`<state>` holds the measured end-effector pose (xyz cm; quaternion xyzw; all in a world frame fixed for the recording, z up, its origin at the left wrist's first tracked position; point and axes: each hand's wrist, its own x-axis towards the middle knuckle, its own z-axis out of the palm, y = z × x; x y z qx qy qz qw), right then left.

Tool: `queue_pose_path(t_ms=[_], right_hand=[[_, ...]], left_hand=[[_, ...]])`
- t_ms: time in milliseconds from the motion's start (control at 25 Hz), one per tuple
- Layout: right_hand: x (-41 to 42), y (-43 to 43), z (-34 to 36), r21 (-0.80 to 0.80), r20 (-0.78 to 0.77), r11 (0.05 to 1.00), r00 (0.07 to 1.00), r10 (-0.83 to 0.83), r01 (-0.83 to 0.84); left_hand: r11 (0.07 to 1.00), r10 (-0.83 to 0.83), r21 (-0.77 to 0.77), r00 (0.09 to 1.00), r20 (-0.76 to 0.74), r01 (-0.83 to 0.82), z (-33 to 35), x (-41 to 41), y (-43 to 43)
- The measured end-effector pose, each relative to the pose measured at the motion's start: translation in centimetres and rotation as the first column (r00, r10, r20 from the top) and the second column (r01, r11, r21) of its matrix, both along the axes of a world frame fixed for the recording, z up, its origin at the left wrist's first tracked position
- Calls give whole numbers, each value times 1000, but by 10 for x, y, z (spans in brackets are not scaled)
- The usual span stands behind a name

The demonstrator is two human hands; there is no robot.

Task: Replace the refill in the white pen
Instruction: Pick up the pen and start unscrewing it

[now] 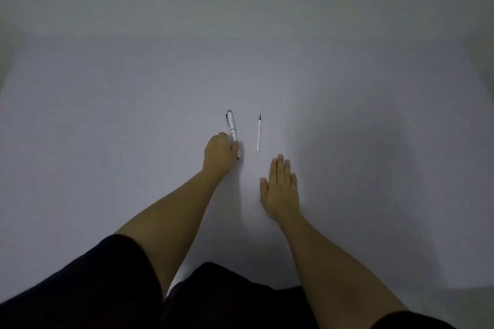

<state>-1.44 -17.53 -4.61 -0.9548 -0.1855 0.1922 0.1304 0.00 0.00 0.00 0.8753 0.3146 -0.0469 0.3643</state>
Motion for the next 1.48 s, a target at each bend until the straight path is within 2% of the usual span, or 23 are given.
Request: queue_pose_path(t_ms=[120,480,600,720,840,920,1000,1040,1160,1320,1480], right_hand=[[1,1,-4,-3,40,999,999,-33,33],[1,1,-10,44,53,999,998,-32,30],[3,1,-9,65,36,998,999,-20,18],[6,-1,-4,171,36,983,996,-80,72],[24,2,13,433,12,873,967,-253,223],[44,11,29,557,-204,744,929,-309,370],[61,19,45,584,-435,643,860,-266,495],[65,21,50,596,-482,619,845,-234,511],[67,20,58,655,-461,582,865,-198,482],[64,17,63,705,-487,513,860,-152,490],[61,19,72,747,-488,457,865,-114,482]], left_hand=[[994,111,0,994,-9,-111,-5,13,-3],[963,265,-32,961,-77,-268,-12,36,-12],[968,248,-32,967,-64,-250,-10,31,-8],[991,134,-21,991,-5,-134,-9,15,-6],[998,-62,-11,997,47,63,-6,-6,-1],[986,-166,-17,982,89,169,-3,-20,2],[958,-282,-8,950,133,286,3,-33,1],[938,-346,18,927,144,347,6,-38,-1],[902,-431,101,881,196,419,13,-42,0],[915,-400,62,878,264,398,22,-36,1],[918,-390,212,863,320,336,25,-35,-1]])
